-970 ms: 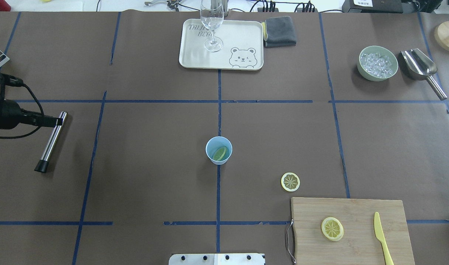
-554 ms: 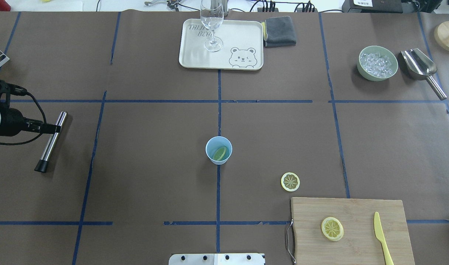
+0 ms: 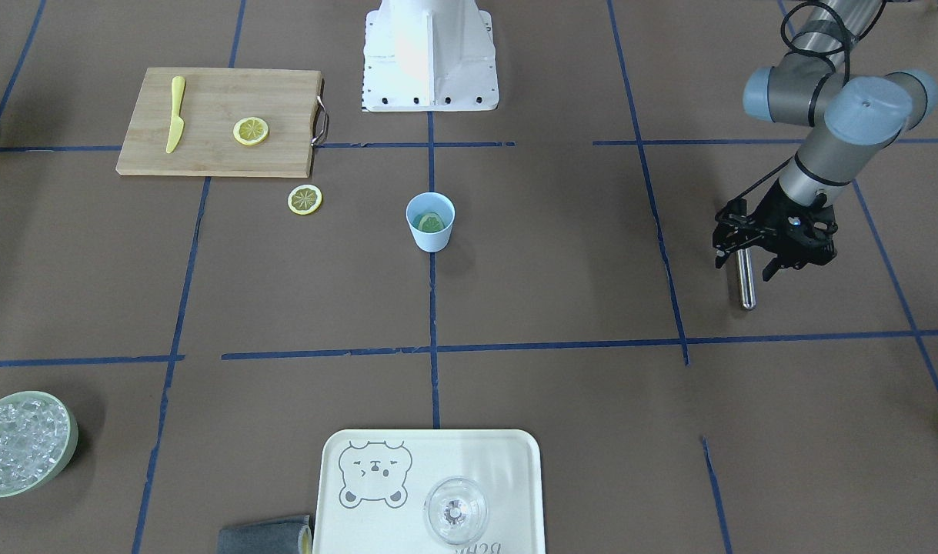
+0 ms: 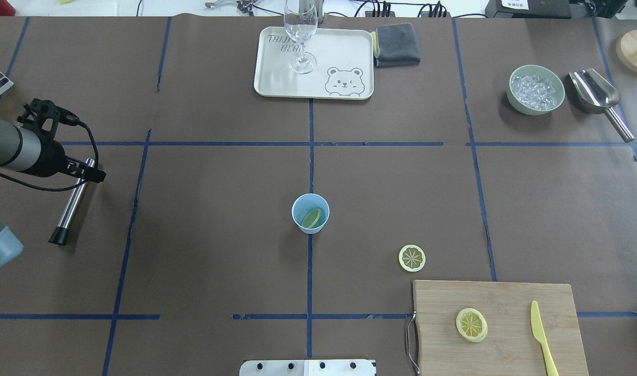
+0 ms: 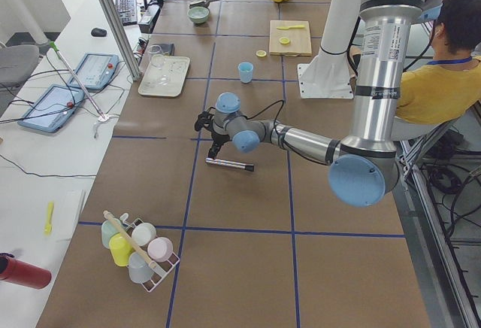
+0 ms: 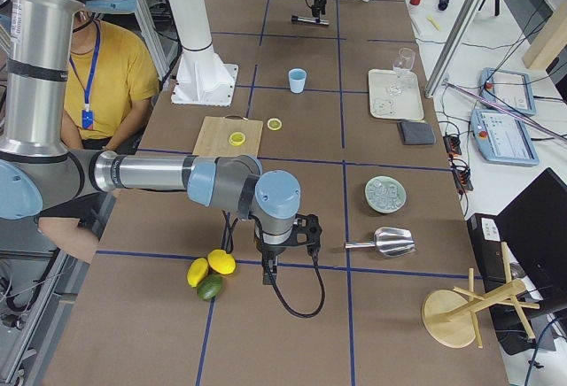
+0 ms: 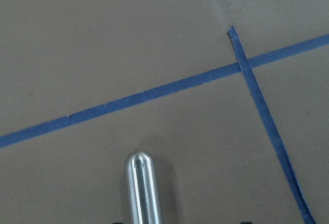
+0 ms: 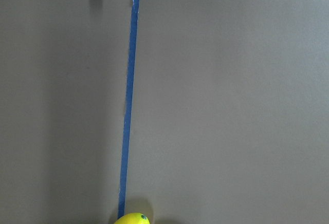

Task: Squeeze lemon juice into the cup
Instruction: 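Grasp the steel muddler with the left gripper and lift it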

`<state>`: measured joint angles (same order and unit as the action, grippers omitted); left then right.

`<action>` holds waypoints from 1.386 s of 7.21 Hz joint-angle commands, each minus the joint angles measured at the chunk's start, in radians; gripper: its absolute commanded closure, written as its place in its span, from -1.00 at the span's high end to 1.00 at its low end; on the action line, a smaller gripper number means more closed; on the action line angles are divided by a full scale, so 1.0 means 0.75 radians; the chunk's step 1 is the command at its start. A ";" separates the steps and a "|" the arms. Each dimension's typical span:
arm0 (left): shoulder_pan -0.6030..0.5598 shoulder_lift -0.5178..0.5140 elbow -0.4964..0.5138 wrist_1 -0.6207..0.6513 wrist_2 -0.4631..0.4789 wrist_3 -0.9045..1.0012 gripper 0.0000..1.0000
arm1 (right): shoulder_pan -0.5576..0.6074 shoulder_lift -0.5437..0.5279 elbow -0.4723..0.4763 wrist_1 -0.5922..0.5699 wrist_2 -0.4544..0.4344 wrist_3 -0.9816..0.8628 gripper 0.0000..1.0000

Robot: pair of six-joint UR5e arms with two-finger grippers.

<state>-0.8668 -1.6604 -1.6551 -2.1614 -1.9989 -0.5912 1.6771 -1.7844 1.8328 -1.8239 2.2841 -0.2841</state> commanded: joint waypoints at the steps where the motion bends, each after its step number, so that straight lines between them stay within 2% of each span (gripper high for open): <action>1: 0.000 -0.020 0.061 0.012 0.002 0.027 0.67 | -0.001 -0.002 0.000 0.000 0.000 -0.002 1.00; 4: 0.000 -0.032 0.120 0.004 0.004 0.029 0.63 | -0.001 -0.004 -0.002 0.000 0.000 -0.002 1.00; 5: 0.000 -0.034 0.121 0.004 0.004 0.029 0.48 | -0.001 -0.004 -0.002 0.000 0.000 -0.002 1.00; 6: 0.000 -0.034 0.133 0.004 0.008 0.025 0.21 | -0.001 -0.004 -0.002 0.000 0.000 -0.002 1.00; 7: 0.000 -0.048 0.149 0.004 0.008 0.029 -0.21 | -0.001 -0.004 0.000 0.000 -0.002 -0.002 1.00; 8: 0.000 -0.056 0.151 0.004 0.008 0.034 -0.54 | 0.001 -0.004 0.000 0.000 0.000 -0.002 1.00; 9: 0.000 -0.060 0.143 0.004 0.004 0.034 -1.00 | -0.001 -0.004 0.000 0.000 0.000 -0.002 1.00; 10: -0.008 -0.062 0.139 0.006 0.000 0.036 -1.00 | 0.003 -0.004 0.000 0.000 0.000 -0.002 1.00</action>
<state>-0.8680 -1.7039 -1.5474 -2.1580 -1.9954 -0.5662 1.6778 -1.7871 1.8330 -1.8239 2.2839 -0.2853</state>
